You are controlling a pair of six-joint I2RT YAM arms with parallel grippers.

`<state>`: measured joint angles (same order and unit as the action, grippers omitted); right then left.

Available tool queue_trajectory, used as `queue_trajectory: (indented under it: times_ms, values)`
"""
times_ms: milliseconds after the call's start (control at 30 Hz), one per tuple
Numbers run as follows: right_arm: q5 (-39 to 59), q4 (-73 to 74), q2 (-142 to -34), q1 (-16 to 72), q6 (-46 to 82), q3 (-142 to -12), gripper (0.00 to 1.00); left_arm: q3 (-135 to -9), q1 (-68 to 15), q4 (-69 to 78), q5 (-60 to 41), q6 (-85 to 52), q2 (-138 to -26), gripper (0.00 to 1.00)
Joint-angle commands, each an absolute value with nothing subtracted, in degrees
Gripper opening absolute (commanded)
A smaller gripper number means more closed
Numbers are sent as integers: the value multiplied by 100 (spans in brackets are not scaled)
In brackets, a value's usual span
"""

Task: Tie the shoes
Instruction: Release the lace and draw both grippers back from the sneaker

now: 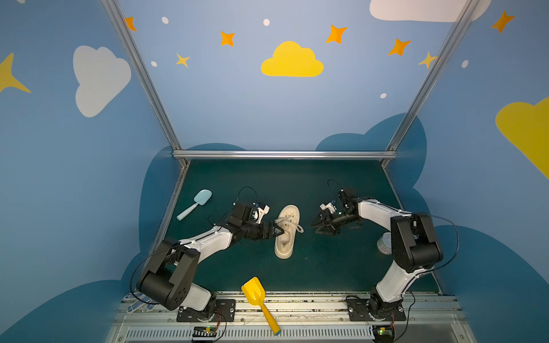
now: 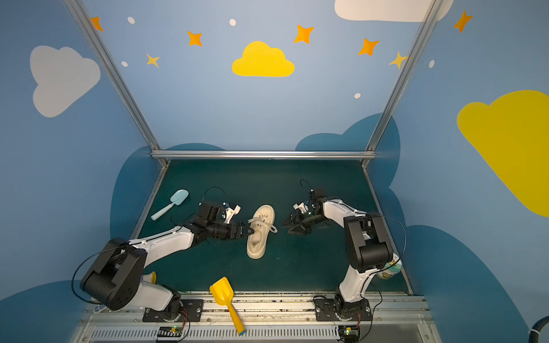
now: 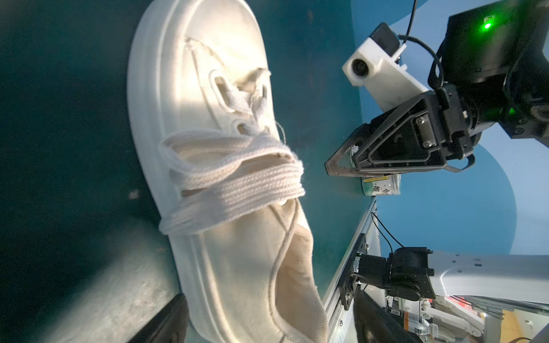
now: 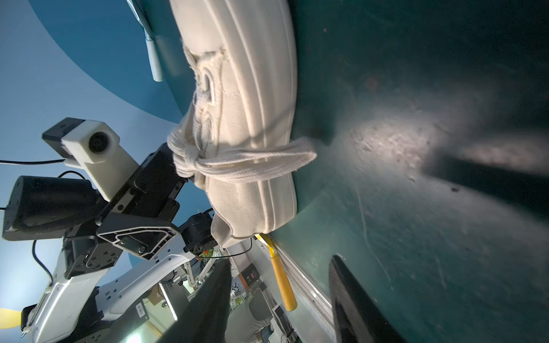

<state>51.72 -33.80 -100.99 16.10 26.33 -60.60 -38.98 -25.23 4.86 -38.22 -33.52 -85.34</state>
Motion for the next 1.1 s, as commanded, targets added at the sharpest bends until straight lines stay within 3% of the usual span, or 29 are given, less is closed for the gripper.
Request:
queue_trajectory:
  times_ms: [0,267,467,567,833,1067]
  values:
    - [5262,-3351,-10264,1713,2663,-6252,54,-4127,-2682,653,-4071,-3414,-8796,86]
    - [5353,-3453,-10420,1800,2585,-6554,53,-4278,-2875,966,-4166,-3604,-8955,86]
    - [5285,-3978,-10570,1819,2175,-6921,53,-4485,-2833,-695,-2834,-2285,-8285,84]
    - [5269,-4195,-10623,1807,1982,-7057,53,-4348,-2831,-954,-2241,-1656,-8091,74]
    - [5306,-4583,-10790,1740,1640,-7296,52,-3564,-2805,187,-1420,-1353,-8033,57]
    - [5335,-4710,-10929,1654,1545,-7432,51,-3599,-2734,1053,-2385,-1343,-8789,55]
